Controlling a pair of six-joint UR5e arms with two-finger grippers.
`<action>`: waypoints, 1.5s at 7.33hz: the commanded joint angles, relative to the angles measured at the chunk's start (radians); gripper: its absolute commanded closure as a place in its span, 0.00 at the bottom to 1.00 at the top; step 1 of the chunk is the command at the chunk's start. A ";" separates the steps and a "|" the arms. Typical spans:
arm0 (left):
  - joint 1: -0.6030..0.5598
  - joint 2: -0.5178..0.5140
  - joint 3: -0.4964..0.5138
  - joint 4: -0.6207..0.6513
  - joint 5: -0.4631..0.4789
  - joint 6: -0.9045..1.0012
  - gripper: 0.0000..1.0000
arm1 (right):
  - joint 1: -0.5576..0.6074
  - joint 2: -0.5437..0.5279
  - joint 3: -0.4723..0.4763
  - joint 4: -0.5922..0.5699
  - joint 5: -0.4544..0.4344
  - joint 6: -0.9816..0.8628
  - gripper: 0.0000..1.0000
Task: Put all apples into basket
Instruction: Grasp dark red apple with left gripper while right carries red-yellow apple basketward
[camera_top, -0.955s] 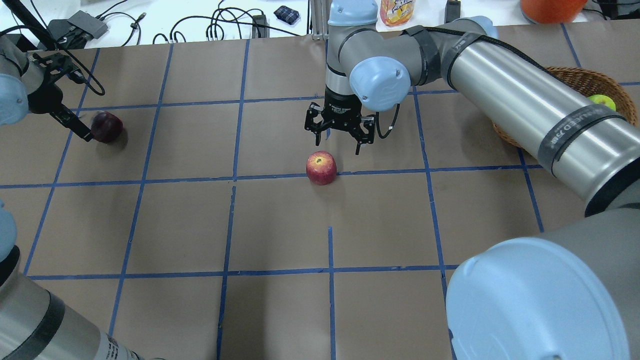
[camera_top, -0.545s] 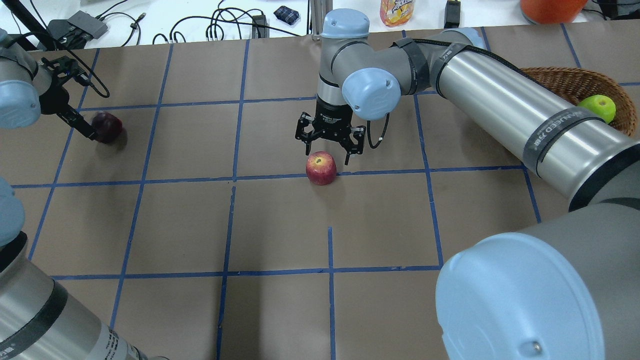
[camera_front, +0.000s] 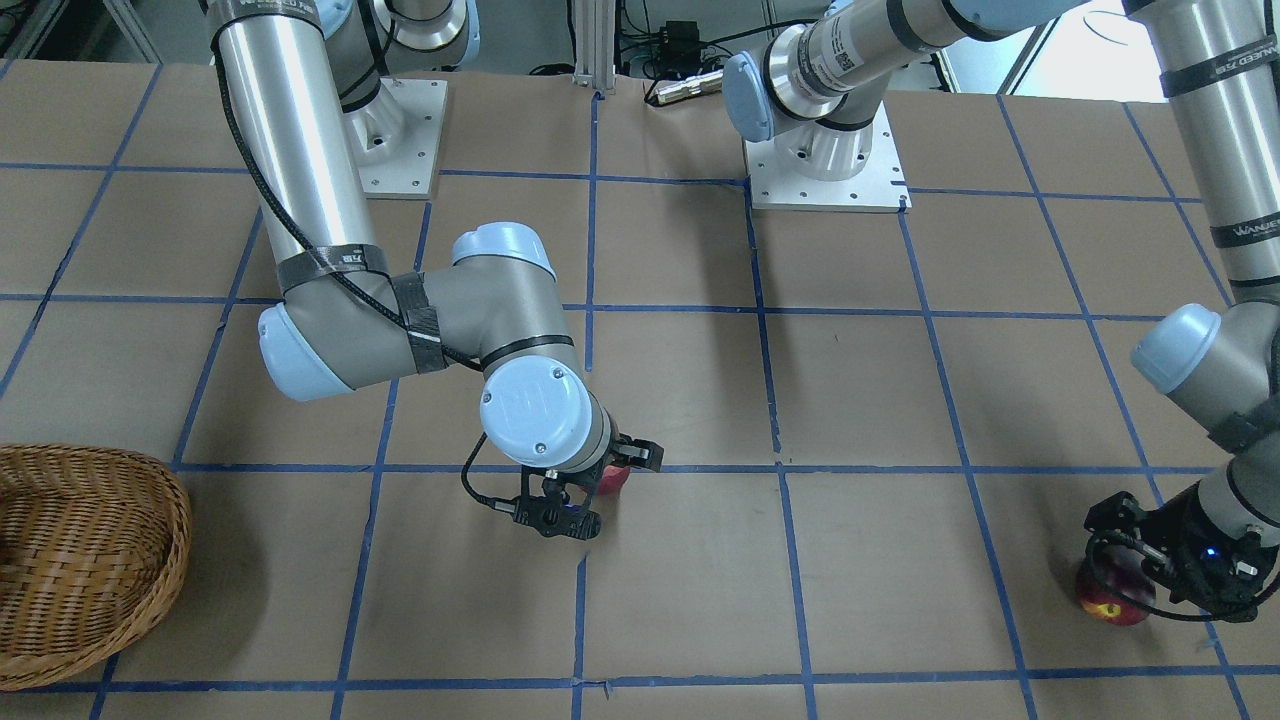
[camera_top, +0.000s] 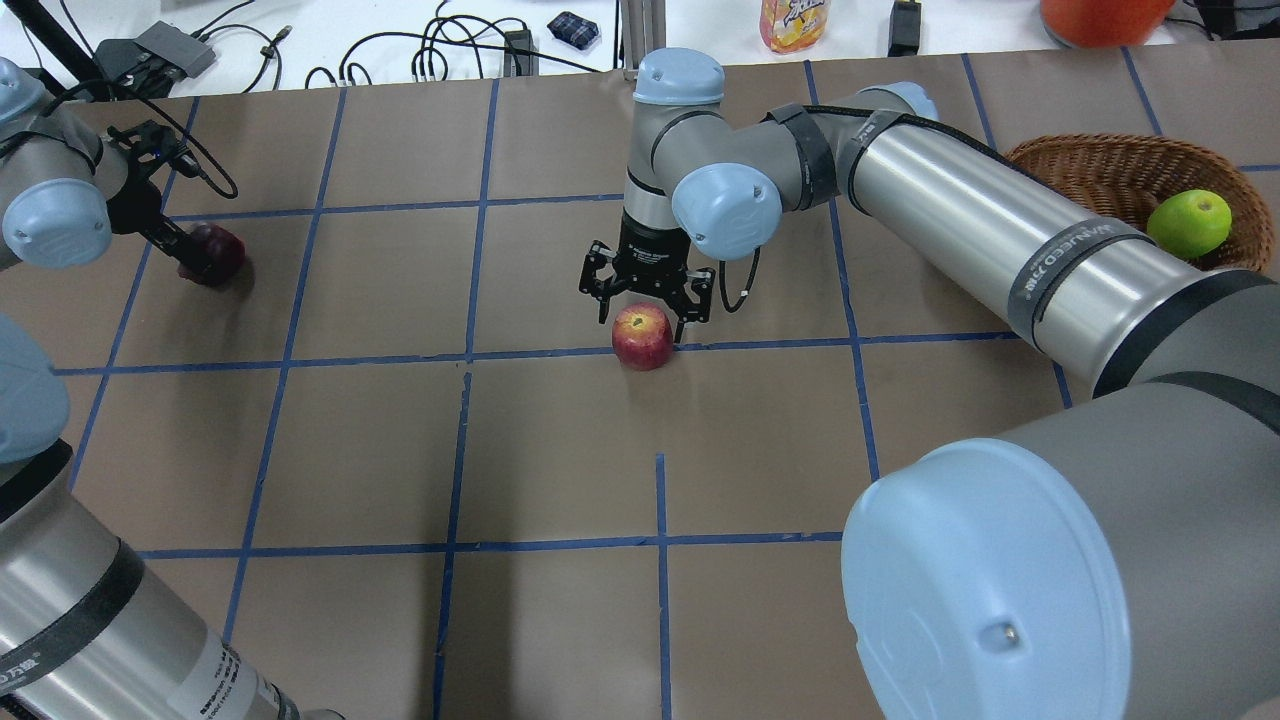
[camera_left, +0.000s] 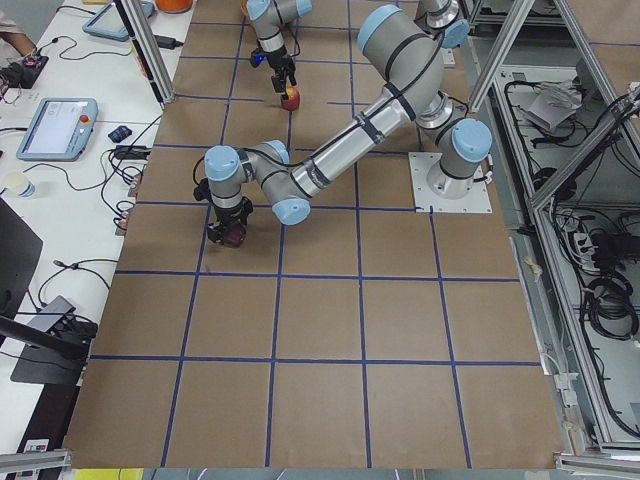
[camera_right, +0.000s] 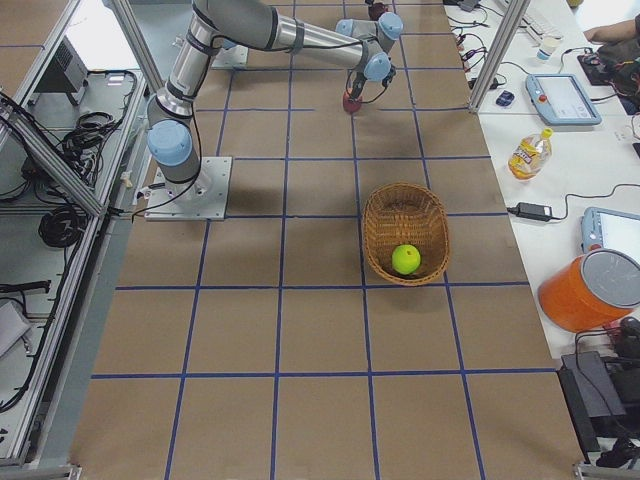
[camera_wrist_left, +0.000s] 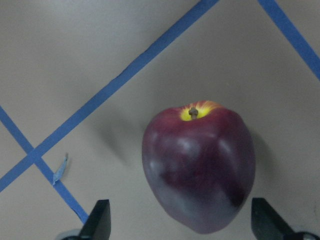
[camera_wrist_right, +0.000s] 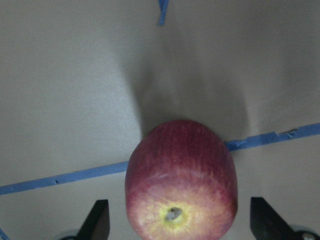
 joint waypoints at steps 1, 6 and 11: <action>0.000 -0.014 0.001 0.006 -0.020 -0.015 0.00 | 0.005 0.029 0.004 -0.003 0.000 0.004 0.00; -0.005 -0.008 0.001 0.004 -0.053 -0.032 0.53 | 0.001 -0.002 -0.008 -0.003 -0.043 0.009 1.00; -0.211 0.233 -0.291 -0.111 -0.056 -0.540 0.55 | -0.339 -0.244 -0.007 0.215 -0.178 -0.246 1.00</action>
